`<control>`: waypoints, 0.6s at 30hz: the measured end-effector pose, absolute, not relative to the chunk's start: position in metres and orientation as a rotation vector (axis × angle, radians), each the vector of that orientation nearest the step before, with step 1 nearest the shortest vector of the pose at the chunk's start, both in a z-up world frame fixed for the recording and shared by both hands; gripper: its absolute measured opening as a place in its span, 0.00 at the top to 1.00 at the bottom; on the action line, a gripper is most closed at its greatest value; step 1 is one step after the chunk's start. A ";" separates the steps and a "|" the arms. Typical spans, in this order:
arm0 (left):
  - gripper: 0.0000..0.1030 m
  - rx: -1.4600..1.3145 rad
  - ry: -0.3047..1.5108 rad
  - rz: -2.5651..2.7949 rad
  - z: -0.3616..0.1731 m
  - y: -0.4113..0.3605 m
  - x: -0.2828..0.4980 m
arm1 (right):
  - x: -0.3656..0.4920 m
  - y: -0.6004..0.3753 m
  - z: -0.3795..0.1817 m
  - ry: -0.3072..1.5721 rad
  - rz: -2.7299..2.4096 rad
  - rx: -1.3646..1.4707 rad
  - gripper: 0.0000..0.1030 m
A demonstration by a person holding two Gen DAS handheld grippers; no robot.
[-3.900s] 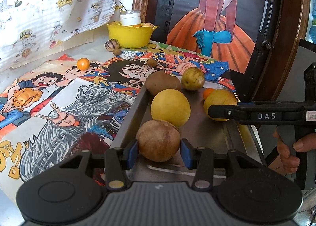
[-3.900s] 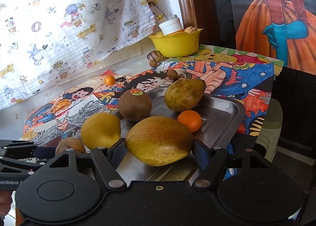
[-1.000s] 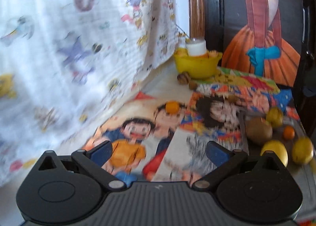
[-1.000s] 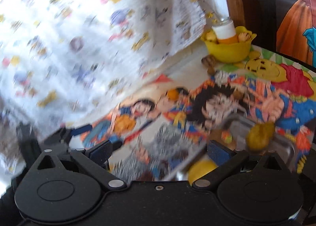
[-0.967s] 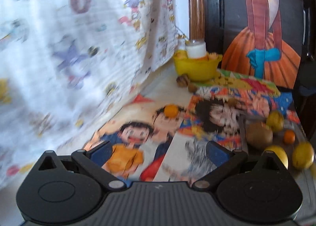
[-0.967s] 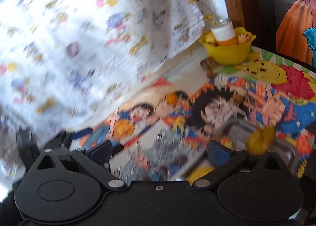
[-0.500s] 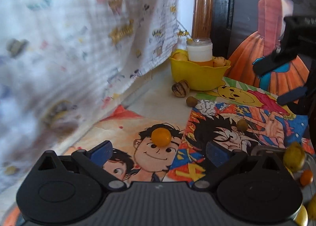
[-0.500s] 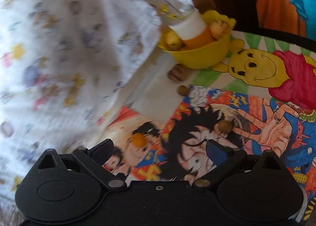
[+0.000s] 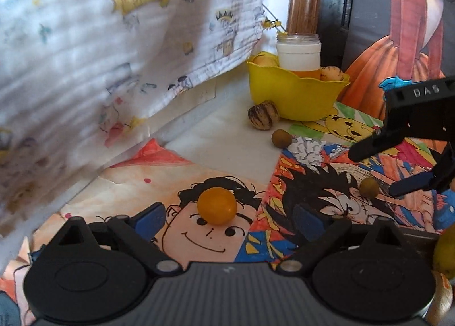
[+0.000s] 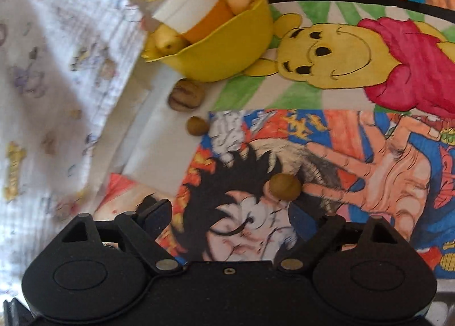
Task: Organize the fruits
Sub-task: 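Move the left tool to the small orange kumquat while the right tool approaches a small brown nut, then close the left gripper on the kumquat while the right gripper closes on the brown nut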
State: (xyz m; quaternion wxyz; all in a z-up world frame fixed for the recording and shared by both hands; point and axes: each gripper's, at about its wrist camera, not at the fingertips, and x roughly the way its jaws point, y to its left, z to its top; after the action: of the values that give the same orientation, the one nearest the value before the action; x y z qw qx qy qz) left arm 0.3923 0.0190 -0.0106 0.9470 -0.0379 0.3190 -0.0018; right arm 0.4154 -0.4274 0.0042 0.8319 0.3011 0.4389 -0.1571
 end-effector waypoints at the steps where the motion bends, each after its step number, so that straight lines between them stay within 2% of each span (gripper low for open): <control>1: 0.07 -0.079 0.651 0.001 -0.012 0.018 0.395 | 0.416 -0.429 0.002 0.935 -0.346 0.633 0.15; 6: 0.13 -0.078 0.649 0.019 -0.018 0.014 0.402 | 0.419 -0.437 -0.009 0.942 -0.355 0.649 0.21; 8: 0.18 -0.082 0.651 0.022 -0.019 0.013 0.404 | 0.420 -0.436 -0.012 0.946 -0.349 0.653 0.24; 12: 0.24 -0.102 0.663 0.032 -0.023 0.015 0.407 | 0.423 -0.434 -0.017 0.953 -0.341 0.650 0.34; 18: 0.32 -0.129 0.670 0.045 -0.026 0.018 0.409 | 0.422 -0.436 -0.017 0.944 -0.375 0.628 0.36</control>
State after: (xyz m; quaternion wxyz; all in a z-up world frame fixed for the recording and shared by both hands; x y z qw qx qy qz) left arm 0.4086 0.0177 -0.0259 0.9421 -0.0633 0.3286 0.0223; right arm 0.4217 -0.4364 -0.0171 0.8270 0.2959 0.4443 -0.1764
